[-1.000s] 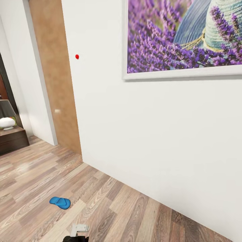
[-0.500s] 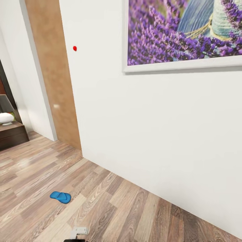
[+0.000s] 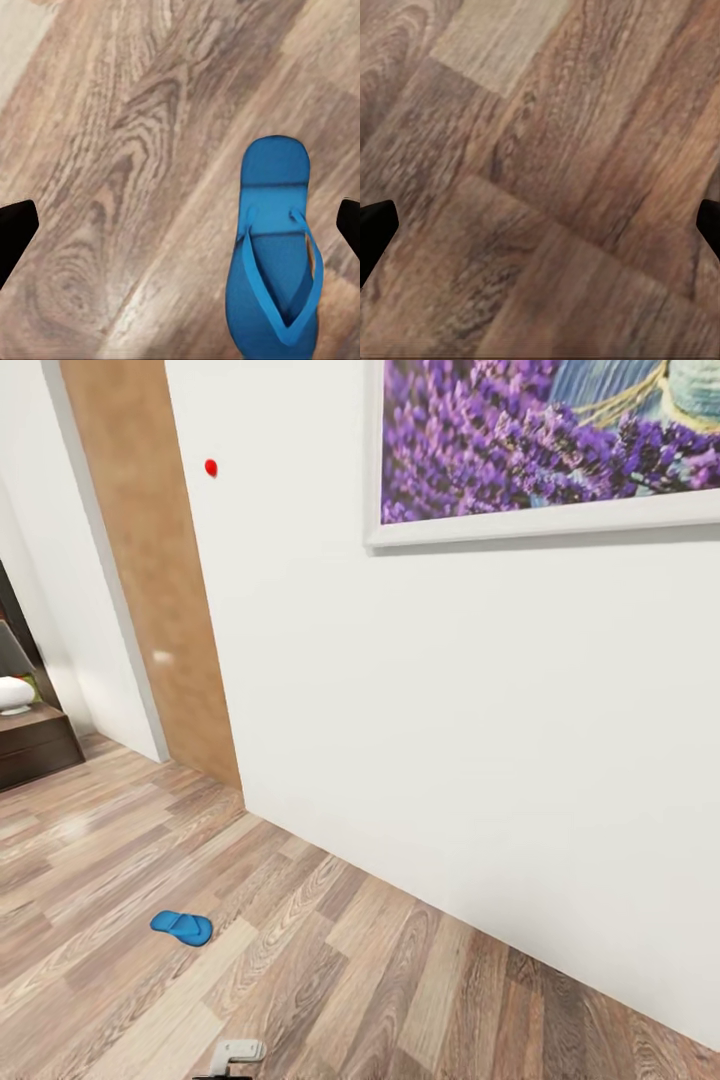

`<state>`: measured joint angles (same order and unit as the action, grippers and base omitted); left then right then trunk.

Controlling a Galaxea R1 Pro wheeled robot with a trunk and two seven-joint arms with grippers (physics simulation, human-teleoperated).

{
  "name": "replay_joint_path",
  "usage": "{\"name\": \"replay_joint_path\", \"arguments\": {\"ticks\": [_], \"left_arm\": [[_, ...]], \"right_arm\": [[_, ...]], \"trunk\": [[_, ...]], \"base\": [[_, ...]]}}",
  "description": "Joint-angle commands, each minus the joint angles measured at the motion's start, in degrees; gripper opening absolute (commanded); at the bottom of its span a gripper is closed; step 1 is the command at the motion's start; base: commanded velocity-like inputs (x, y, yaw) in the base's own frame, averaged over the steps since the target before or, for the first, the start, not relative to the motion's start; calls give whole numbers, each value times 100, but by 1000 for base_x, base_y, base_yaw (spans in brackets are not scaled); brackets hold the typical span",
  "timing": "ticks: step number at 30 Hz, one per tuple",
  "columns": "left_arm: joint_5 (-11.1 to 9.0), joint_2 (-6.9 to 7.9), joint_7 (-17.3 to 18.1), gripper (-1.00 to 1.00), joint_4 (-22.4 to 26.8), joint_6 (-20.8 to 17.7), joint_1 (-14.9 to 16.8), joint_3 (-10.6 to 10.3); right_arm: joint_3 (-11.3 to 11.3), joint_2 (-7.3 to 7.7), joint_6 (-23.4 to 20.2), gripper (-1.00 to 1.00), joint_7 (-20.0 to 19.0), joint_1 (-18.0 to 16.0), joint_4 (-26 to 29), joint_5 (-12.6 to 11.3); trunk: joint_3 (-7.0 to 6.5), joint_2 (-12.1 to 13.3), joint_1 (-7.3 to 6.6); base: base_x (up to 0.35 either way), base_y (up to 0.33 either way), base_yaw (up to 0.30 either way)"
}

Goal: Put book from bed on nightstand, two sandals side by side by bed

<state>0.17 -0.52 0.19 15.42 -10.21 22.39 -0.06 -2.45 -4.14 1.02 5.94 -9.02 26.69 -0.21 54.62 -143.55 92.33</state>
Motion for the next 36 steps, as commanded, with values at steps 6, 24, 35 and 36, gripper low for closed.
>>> {"name": "replay_joint_path", "arguments": {"ticks": [6, 24, 35, 36], "left_arm": [[1, -8, 5, 100, 20, -58, 2, 4], [9, -143, -6, 100, 43, -79, 3, -2], [8, -159, -47, 100, 65, -71, 3, -3], [6, -159, -49, 100, 67, -71, 3, -3]], "right_arm": [[-27, 1, 10, 100, 38, -2, -5, -4], [-28, 1, 9, 100, 38, -1, -10, -5], [-32, 1, 4, 100, 39, -1, -14, -5], [-31, 1, 4, 100, 39, 0, -14, -5]], "trunk": [[139, -11, 14], [383, -25, 42], [383, -25, 42], [383, -25, 42]], "base": [[0, 0, 0], [0, 0, 0], [0, 0, 0], [0, 0, 0]]}}
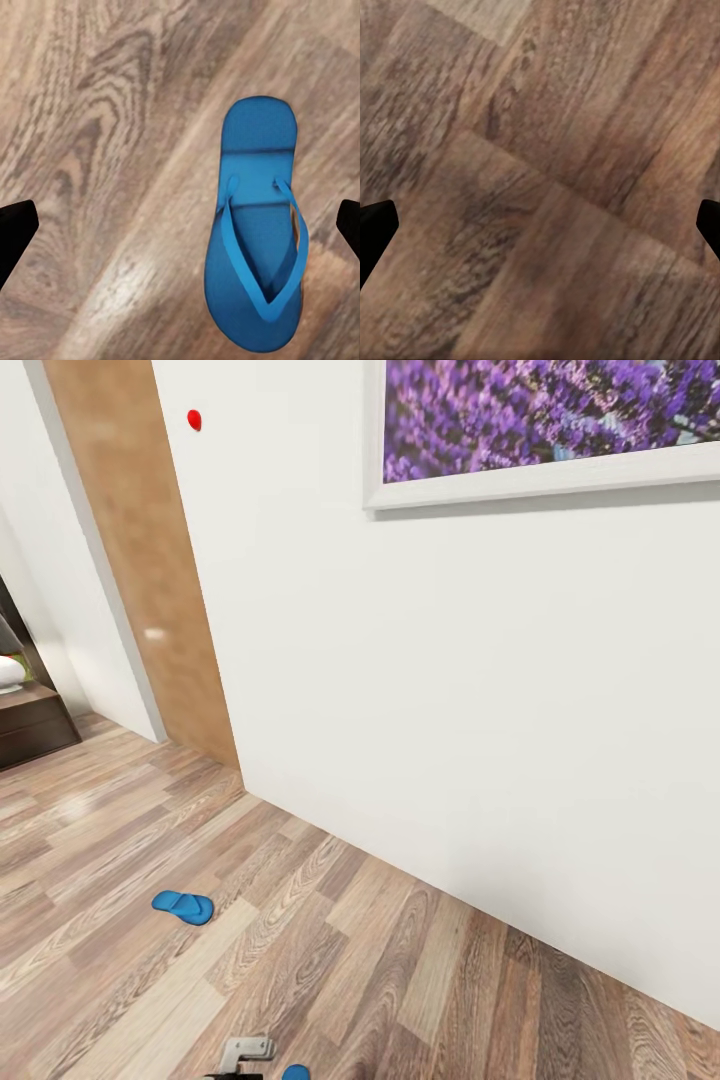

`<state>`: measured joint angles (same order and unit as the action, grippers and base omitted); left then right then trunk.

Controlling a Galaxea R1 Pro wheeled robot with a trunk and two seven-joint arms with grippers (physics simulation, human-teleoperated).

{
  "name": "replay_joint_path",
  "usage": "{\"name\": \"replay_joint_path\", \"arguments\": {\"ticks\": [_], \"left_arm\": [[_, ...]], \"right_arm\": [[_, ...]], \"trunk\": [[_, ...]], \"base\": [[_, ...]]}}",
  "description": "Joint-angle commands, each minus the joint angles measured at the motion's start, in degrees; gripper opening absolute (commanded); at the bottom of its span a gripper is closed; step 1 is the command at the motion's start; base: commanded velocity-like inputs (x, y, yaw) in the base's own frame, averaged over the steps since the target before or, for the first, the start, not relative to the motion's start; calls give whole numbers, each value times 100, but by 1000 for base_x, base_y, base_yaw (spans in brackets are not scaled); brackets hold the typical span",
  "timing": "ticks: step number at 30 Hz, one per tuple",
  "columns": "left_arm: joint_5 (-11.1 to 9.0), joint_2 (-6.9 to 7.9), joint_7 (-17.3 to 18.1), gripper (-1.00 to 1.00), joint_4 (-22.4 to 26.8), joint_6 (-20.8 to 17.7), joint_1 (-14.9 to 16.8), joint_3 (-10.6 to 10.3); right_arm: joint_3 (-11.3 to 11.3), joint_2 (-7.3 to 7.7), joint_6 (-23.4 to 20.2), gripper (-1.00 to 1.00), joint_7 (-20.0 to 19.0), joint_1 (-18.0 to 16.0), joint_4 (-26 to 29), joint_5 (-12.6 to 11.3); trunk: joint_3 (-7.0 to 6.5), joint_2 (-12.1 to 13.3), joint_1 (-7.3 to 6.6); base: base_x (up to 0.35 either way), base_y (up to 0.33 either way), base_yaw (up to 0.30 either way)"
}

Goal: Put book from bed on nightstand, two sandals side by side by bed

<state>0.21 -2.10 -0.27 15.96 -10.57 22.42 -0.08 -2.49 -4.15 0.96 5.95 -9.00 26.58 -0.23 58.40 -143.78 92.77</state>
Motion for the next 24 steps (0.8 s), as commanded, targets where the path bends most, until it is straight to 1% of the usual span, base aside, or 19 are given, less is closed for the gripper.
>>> {"name": "replay_joint_path", "arguments": {"ticks": [1, 12, 24], "left_arm": [[1, -1, -4, 100, 13, -34, -1, -1], [-6, -1, -7, 100, 13, -33, -1, -1], [-11, -1, 4, 100, 13, -33, -1, -1]], "right_arm": [[-26, 2, 10, 100, 37, -3, -3, -3], [-30, -8, 9, 100, 37, -4, -3, -3], [-32, -14, 11, 100, 37, -3, -3, -3]], "trunk": [[5, -2, -1], [5, -2, -1], [5, -2, -1]], "base": [[0, 0, 0], [0, -4, 0], [-7, -59, 0]]}}
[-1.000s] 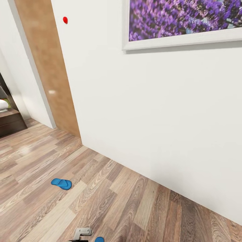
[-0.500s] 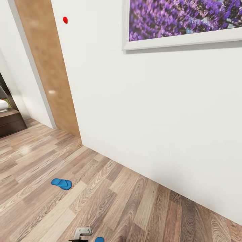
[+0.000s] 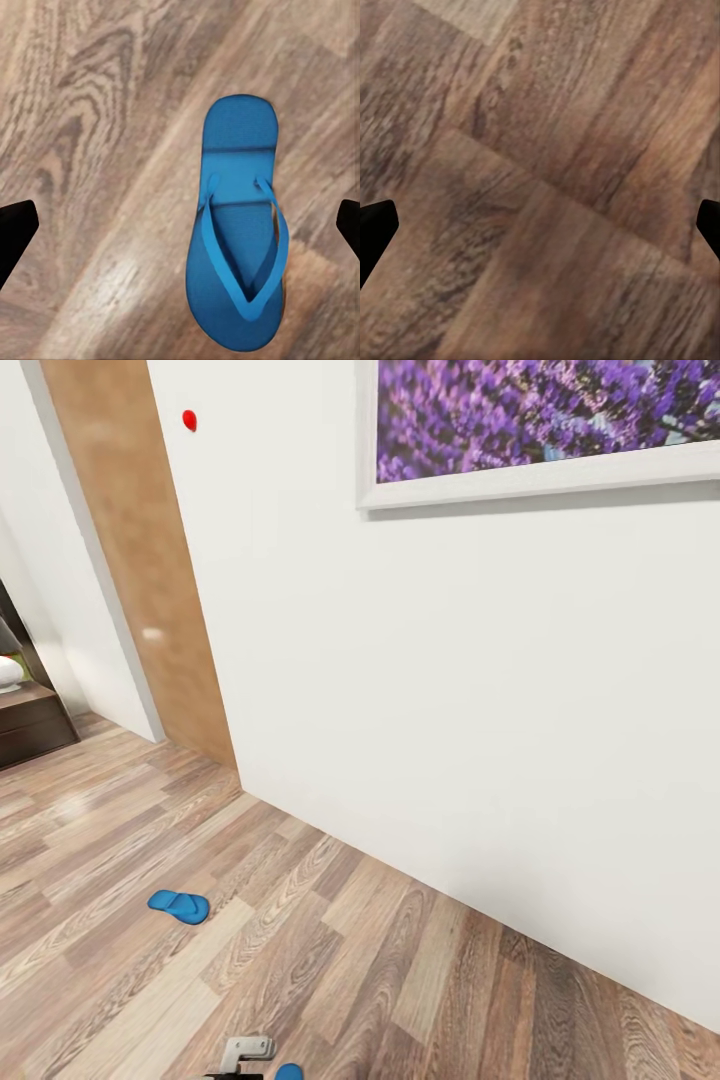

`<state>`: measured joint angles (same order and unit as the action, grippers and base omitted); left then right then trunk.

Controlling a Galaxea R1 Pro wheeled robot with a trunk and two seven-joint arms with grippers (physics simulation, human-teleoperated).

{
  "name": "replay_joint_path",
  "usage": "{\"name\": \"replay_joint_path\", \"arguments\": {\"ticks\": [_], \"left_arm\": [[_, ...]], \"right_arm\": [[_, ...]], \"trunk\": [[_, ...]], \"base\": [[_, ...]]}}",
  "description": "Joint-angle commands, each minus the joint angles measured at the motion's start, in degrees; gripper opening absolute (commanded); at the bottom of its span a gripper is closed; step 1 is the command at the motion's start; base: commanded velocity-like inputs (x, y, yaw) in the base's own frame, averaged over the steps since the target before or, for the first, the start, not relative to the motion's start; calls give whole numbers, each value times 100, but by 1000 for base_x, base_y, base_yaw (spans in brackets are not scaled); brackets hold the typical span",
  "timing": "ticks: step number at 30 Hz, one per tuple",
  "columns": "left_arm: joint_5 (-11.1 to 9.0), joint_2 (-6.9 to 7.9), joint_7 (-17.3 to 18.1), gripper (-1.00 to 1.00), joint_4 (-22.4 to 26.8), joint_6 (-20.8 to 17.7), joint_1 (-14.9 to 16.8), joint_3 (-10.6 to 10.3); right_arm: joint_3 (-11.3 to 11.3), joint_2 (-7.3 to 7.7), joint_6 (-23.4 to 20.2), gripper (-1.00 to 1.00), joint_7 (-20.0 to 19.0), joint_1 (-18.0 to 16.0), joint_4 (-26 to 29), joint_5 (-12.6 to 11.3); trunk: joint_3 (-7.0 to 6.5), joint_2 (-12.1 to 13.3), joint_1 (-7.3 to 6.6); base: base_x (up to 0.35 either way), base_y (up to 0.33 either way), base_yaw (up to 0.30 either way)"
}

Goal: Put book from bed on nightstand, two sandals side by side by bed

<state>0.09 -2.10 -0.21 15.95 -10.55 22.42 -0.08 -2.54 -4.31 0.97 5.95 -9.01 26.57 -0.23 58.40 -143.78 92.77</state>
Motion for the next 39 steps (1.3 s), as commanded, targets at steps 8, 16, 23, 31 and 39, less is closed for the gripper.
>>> {"name": "replay_joint_path", "arguments": {"ticks": [8, 16, 23, 31, 39], "left_arm": [[1, -5, 18, 100, 13, -32, -1, -1], [0, -2, 26, 100, 13, -28, -1, -1], [0, -1, 34, 100, 13, -30, -1, -1], [3, -7, 35, 100, 13, -34, -1, -1], [5, -6, 44, 100, 13, -31, -1, -1]], "right_arm": [[-27, 1, 9, 100, 36, -2, -3, -3], [-27, 1, 9, 100, 35, -3, -3, -3], [-27, 1, 10, 100, 31, -3, -5, -3], [-27, 1, 9, 100, 29, -1, -6, -3], [-27, 1, 10, 100, 29, -3, -8, -3]], "trunk": [[5, -2, -1], [5, -2, -1], [5, -2, -1], [5, -2, -1], [5, -2, -1]], "base": [[-2, -15, 0], [0, -4, 0], [0, -1, 0], [0, -63, 0], [0, -51, 0]]}}
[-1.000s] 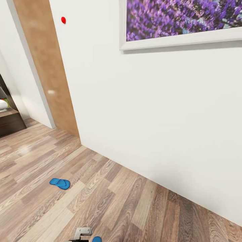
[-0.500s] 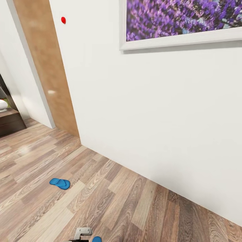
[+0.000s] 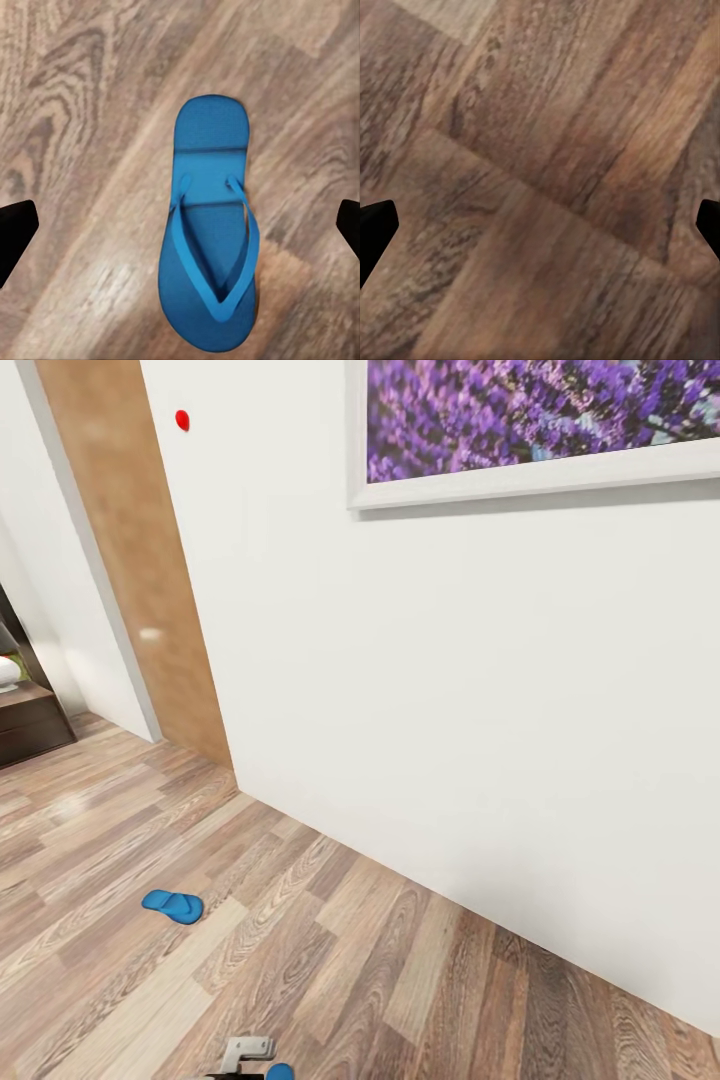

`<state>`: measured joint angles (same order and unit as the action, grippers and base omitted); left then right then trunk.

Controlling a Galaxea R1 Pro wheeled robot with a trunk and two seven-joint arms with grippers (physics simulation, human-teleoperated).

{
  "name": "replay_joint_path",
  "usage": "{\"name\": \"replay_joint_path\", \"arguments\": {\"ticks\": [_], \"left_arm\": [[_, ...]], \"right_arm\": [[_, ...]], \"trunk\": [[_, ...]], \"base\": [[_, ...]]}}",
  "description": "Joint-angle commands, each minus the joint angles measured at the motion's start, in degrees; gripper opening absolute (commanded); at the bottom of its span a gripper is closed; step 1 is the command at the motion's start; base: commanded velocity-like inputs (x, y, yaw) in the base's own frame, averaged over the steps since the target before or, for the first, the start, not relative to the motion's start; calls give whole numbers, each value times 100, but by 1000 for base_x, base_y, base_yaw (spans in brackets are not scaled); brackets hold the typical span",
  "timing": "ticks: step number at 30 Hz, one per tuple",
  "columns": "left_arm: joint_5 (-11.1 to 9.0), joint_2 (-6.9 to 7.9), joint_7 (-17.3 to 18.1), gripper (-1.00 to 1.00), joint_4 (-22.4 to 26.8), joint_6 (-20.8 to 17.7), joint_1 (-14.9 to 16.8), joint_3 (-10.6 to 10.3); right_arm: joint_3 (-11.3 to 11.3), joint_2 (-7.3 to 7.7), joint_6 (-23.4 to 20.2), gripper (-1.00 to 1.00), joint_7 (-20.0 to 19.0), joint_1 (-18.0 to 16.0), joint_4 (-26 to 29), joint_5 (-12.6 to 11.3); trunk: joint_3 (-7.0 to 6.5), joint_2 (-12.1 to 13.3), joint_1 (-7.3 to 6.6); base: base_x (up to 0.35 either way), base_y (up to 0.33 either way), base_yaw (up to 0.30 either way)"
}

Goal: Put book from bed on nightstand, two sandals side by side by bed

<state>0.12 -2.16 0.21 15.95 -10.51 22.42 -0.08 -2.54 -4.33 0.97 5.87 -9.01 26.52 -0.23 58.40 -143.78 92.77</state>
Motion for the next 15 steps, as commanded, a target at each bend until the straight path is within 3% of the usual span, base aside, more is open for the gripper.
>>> {"name": "replay_joint_path", "arguments": {"ticks": [1, 15], "left_arm": [[1, 0, 2, 100, 13, -35, -1, -1], [-1, 4, 5, 100, 13, -31, -1, -1]], "right_arm": [[-27, 2, 10, 100, 38, -3, -3, -3], [-27, 2, 9, 100, 37, -3, -4, -3]], "trunk": [[5, -2, -1], [5, -2, -1]], "base": [[0, -25, 0], [0, -9, 0]]}}
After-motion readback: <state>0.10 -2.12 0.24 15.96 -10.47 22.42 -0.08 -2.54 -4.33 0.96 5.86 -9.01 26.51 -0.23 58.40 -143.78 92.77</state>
